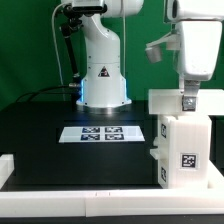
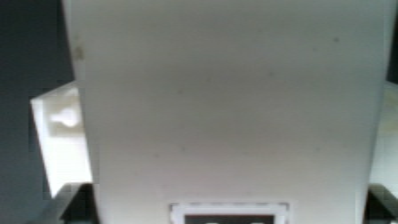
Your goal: Assemble cabinet
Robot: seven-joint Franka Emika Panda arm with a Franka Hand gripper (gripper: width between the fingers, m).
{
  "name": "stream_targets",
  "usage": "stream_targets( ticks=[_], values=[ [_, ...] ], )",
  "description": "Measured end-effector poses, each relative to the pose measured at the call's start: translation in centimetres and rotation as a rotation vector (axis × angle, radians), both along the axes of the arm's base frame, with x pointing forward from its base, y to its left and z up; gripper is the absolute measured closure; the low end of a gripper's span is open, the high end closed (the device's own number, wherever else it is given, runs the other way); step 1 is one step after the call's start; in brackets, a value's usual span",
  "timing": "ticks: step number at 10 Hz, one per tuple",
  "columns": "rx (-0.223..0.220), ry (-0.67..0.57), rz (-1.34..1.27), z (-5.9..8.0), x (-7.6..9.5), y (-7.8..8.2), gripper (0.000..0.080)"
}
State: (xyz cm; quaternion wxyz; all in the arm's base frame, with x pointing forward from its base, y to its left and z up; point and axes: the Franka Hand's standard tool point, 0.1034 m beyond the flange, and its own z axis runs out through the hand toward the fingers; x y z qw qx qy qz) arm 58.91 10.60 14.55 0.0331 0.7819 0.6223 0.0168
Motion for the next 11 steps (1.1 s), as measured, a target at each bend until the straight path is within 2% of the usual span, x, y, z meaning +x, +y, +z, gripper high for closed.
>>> stream_targets(
  ticks=[11],
  values=[
    [0.073,-0.015,-0.793,-0.02,-0.05,0.15,0.0242]
  ],
)
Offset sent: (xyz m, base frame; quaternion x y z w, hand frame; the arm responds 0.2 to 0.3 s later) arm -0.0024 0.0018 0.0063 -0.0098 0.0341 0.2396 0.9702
